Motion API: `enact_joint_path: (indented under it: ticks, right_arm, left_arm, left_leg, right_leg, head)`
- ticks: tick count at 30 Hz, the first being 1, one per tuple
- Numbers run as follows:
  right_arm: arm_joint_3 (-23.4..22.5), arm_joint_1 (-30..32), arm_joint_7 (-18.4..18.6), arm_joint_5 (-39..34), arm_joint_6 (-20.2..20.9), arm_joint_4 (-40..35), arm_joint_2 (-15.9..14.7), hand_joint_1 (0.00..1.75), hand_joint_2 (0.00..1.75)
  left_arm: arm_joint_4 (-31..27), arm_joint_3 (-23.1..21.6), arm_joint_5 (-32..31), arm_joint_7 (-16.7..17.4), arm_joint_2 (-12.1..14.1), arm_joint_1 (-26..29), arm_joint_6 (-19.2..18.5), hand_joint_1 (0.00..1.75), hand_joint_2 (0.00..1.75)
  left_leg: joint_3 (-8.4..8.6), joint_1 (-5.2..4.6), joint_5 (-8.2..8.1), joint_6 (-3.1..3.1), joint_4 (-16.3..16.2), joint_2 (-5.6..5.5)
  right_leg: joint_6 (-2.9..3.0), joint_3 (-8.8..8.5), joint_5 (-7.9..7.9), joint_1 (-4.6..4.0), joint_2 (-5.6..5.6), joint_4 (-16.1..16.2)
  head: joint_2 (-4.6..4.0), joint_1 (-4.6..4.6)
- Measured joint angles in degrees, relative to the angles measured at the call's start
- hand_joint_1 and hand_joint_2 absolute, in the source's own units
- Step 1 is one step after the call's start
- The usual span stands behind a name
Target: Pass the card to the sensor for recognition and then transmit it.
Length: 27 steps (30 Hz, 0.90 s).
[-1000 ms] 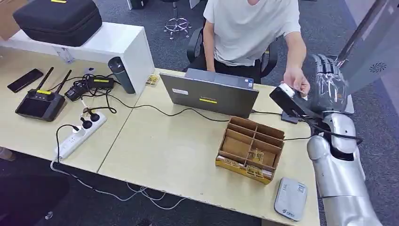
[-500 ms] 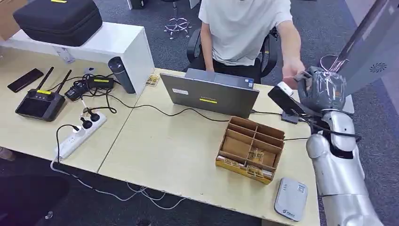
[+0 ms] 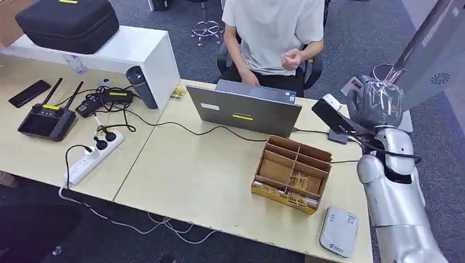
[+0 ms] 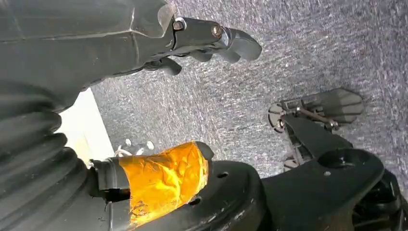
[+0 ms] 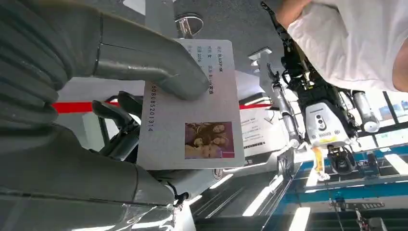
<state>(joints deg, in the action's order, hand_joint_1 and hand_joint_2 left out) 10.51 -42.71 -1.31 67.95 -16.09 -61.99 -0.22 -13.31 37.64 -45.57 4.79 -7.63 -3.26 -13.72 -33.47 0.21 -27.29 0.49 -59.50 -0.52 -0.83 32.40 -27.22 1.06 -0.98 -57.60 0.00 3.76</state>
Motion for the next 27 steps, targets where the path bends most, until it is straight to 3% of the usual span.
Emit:
enact_joint_path:
  ticks: [4, 8, 14, 21, 27]
  right_arm:
    - [0.2, 4.2, -1.5, 0.1, -4.2, -3.5, -0.5, 1.75, 1.75]
    - [-0.6, 14.4, -4.7, 0.3, -11.3, -12.0, -3.2, 1.75, 1.75]
    - [-8.1, 31.2, -10.8, 1.8, -19.9, -23.7, -6.7, 1.75, 1.75]
    - [-16.6, 42.5, -13.7, 2.4, -22.5, -29.9, -7.3, 1.75, 1.75]
    - [-17.9, 46.5, -14.7, 3.5, -22.4, -30.0, -7.0, 1.75, 1.75]
  left_arm:
    - [0.0, 0.7, 0.7, 0.0, -0.2, 0.0, 1.6, 0.0, 1.75]
    - [0.1, 2.0, 1.7, 0.0, -0.5, 0.1, 1.7, 0.0, 1.75]
    - [0.1, 4.1, 2.4, -0.7, -0.7, 0.4, 1.7, 0.0, 1.75]
    - [0.1, 6.0, 2.8, -0.8, -0.8, 0.6, 1.7, 0.0, 1.75]
    - [0.1, 6.9, 2.8, -1.1, -0.9, 0.5, 1.7, 0.0, 1.75]
  left_leg:
    - [0.03, 0.01, -0.01, 0.0, 0.0, -0.02]
    - [-0.03, 0.01, -0.04, 0.03, 0.0, -0.1]
    - [-0.16, -0.01, -0.12, 0.02, 0.0, -0.07]
    - [-0.11, -0.01, -0.16, 0.01, 0.0, 0.18]
    - [-0.07, 0.01, -0.12, -0.03, 0.0, 0.27]
  right_leg:
    - [0.0, 0.04, -0.01, -0.01, -0.01, 0.0]
    - [-0.01, 0.06, -0.05, -0.01, -0.08, 0.1]
    - [-0.02, 0.14, -0.05, 0.01, -0.05, 0.1]
    - [0.01, 0.2, -0.03, 0.0, 0.14, 0.1]
    - [0.02, 0.19, -0.01, -0.02, 0.22, 0.1]
  head:
    - [0.0, 0.0]
    - [0.0, 0.0]
    - [0.0, -0.02]
    - [0.0, 0.0]
    - [0.0, 0.0]
